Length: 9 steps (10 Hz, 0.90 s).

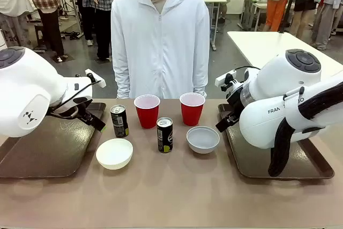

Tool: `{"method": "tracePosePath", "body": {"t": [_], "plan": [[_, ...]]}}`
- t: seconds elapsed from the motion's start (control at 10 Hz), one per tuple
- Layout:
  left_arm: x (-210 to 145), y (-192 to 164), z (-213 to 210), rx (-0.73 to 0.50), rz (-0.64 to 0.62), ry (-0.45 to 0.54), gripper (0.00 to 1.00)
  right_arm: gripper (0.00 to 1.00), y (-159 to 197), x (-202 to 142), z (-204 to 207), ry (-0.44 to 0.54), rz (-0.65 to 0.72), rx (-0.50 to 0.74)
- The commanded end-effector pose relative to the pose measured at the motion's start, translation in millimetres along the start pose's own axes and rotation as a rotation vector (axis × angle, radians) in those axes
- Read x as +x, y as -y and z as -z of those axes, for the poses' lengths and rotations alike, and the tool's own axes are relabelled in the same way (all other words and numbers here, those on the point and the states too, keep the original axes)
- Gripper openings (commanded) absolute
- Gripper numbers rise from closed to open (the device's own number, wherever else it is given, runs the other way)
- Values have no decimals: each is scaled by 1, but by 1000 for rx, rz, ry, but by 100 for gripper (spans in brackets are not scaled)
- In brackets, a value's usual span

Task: Prepare tableware on both trays.
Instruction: Pick up a Picnic Bowl from the table and place it on a Handle tray.

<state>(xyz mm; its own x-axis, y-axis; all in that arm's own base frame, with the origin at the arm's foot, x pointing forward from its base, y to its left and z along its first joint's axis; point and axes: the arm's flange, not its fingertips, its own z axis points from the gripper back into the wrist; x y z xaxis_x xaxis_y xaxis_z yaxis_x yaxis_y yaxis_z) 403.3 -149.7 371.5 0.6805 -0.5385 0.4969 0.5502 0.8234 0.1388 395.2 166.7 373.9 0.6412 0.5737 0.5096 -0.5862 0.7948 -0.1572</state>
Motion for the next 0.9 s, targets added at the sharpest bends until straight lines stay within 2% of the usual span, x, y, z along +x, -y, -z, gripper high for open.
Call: {"method": "tracePosePath", "body": {"t": [0.0,0.8], "plan": [[0,0,0,0,0,0,100,100,0,0,0,0,0,0],[0,0,0,0,0,0,100,100,0,0,0,0,0,0]]}}
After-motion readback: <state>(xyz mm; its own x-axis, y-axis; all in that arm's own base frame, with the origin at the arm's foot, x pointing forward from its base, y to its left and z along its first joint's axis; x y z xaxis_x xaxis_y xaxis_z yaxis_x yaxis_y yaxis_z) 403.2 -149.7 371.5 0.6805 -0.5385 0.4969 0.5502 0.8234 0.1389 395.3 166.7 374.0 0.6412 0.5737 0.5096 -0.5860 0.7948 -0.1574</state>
